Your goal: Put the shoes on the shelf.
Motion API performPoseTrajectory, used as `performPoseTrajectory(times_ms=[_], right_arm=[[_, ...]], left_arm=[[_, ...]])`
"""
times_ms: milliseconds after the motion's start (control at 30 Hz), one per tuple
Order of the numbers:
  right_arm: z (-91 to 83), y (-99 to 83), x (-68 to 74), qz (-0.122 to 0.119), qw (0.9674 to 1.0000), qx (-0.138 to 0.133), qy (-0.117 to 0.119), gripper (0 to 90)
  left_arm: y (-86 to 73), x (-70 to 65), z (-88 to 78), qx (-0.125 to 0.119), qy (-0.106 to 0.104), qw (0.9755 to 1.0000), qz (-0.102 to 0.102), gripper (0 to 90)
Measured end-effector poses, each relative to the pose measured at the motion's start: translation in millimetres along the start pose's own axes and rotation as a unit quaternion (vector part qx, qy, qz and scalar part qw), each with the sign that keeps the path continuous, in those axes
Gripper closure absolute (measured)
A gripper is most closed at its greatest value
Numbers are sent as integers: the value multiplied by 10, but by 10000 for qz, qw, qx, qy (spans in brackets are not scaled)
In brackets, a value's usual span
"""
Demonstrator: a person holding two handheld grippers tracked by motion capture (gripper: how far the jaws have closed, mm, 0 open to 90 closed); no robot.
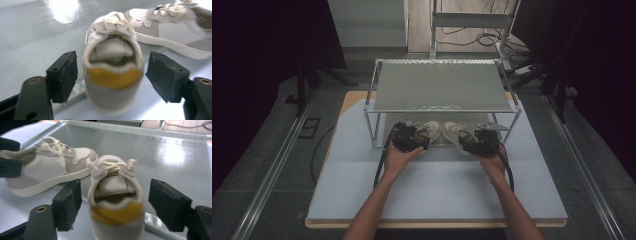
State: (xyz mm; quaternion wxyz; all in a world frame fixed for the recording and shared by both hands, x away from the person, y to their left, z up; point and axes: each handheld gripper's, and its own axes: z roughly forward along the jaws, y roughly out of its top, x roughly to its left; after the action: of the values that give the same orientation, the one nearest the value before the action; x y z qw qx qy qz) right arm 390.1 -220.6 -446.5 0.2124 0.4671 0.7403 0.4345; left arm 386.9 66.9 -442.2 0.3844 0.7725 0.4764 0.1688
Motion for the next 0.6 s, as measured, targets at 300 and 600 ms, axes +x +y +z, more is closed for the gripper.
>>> performPoseTrajectory(times_ms=[300, 600], right_arm=[[-422, -240, -204, 143, 9992, -364, 61, 597], [-337, -443, -327, 131, 9998, 98, 119, 861]], left_arm=[[-302, 235, -273, 47, 74, 9997, -210, 675], [-422, 297, -117, 282, -143, 9991, -294, 844]])
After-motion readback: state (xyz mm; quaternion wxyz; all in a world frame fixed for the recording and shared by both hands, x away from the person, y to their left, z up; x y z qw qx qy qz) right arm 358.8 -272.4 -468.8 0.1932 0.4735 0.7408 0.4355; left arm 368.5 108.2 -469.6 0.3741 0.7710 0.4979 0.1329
